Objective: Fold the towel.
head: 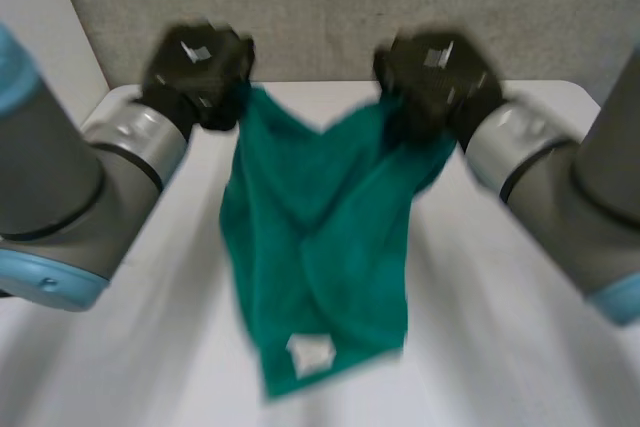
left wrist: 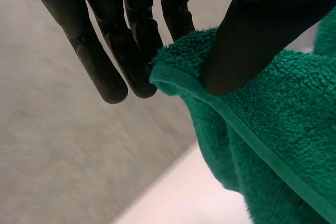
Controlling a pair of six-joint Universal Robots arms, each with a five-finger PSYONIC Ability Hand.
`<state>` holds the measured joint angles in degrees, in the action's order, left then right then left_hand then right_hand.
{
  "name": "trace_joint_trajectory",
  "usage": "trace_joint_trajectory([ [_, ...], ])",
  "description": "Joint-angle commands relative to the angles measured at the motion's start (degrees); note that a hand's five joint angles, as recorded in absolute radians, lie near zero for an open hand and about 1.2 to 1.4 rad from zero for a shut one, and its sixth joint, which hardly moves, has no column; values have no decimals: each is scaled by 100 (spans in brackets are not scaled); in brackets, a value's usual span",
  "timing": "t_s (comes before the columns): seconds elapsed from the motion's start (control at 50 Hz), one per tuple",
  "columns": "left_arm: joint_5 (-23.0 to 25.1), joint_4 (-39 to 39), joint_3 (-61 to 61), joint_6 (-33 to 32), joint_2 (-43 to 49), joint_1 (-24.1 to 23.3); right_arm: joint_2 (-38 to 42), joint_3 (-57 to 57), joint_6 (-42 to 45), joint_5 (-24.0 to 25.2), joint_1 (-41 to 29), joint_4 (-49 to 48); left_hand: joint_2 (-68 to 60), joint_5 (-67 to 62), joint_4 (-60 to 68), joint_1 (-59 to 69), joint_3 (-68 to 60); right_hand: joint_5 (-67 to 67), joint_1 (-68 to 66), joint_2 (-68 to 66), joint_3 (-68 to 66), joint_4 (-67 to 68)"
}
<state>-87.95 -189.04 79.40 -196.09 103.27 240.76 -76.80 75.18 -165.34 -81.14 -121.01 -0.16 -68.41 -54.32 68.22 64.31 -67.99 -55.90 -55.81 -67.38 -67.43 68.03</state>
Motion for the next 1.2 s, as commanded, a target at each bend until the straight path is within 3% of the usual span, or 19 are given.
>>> trace_joint_trajectory([
  [0.02, -591, 34, 531, 580, -1019, -125, -396, -592, 107, -175, 51, 488, -1159, -1568, 1178, 1569, -1201, -1410, -2419, -1262, -1257, 1197],
  [0.2, -583, 95, 1894, 572, -2749, -898, -704, -838, 660, -113, 209, 1905, -1159, -1568, 1178, 1569, -1201, -1410, -2419, -1262, -1257, 1197],
  [0.36, -592, 60, 1912, 581, -2839, -1452, -828, -1013, 775, -17, 244, 1906, -1159, -1568, 1178, 1569, -1201, -1410, -2419, -1262, -1257, 1197],
  [0.44, -618, 34, 1921, 598, -2155, -1470, -363, -1111, 793, 89, 253, 1888, -1159, -1568, 1178, 1569, -1201, -1410, -2419, -1262, -1257, 1197],
  [0.64, -714, 25, 1439, 616, 234, -1400, 1651, -1717, 1276, 37, 244, 1880, -1159, -1568, 1178, 1569, -1201, -1410, -2419, -1262, -1257, 1197],
  [0.8, -917, 43, 718, 633, 1290, -1092, 3083, -2841, 1382, -86, 244, 1634, -1159, -1568, 1178, 1569, -1201, -1410, -2419, -1262, -1257, 1197],
  [0.82, -908, 43, 673, 633, 1344, -1084, 3162, -2920, 1382, -113, 244, 1607, -1159, -1568, 1178, 1569, -1201, -1050, -2058, -902, -897, 836],
  [0.86, -899, 43, 638, 633, 1397, -1083, 3277, -3018, 1373, -174, 244, 1563, -1159, -1568, 1178, 1569, -1201, 1582, 573, 1729, 1734, -1795],
  [0.88, -882, 43, 577, 659, 1484, -1075, 3303, -3070, 1355, -218, 236, 1537, 1870, 1460, -1851, -1460, 1828, 2611, 1602, 2758, 2763, -2824],
  [0.92, -882, 51, 559, 677, 1494, -1075, 3304, -3132, 1268, -472, 235, 1476, 3259, 2849, -3239, -2848, 3216, 4982, 3973, 5129, 5134, -5195],
  [0.94, -882, 51, 559, 677, 1494, -1075, 3303, -3115, 1233, -543, 235, 1458, 3430, 3020, -3410, -3020, 3387, 5442, 4434, 5590, 5595, -5656],
  [1.0, -890, 51, 568, 695, 1415, -1075, 3190, -3036, 1092, -701, 218, 1431, 3700, 3290, -3680, -3290, 3657, 5590, 4581, 5738, 5743, -5803],
  [1.08, -926, 60, 568, 695, 1231, -1039, 2453, -2501, 793, -842, 244, 1466, 4305, 3895, -4286, -3895, 4262, 5590, 4581, 5738, 5743, -5803],
  [1.2, -926, 78, 647, 695, 923, -653, 1064, -814, 591, -772, 253, 1466, 4626, 4216, -4606, -4216, 4583, 5246, 4238, 5394, 5399, -5460],
])
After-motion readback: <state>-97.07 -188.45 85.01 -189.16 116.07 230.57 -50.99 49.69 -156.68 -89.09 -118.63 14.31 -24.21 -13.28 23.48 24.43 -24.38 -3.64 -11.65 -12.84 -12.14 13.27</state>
